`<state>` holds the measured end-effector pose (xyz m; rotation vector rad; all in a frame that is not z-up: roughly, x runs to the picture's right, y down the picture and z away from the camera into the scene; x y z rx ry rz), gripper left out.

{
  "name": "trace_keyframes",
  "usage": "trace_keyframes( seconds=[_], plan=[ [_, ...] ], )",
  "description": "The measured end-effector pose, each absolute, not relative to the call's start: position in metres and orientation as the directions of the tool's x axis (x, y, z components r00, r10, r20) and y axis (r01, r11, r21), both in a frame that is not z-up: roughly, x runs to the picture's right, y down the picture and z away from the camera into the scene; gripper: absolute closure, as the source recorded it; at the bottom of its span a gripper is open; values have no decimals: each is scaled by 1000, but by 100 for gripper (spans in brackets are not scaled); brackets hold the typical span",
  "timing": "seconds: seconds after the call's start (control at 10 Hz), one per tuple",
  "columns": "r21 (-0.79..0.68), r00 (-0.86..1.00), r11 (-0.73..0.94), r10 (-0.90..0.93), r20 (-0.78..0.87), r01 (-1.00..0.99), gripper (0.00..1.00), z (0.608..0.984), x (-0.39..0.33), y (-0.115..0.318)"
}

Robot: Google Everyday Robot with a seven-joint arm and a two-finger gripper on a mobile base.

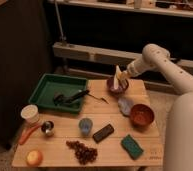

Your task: Place banana in purple bowl

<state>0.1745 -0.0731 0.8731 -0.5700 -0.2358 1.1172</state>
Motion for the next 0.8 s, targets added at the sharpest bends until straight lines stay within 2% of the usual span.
trace_keyframes(
  seconds=[0.8],
  plan=[
    [-526,424,310,900,-106,-792,100,890,171,-72]
  ],
)
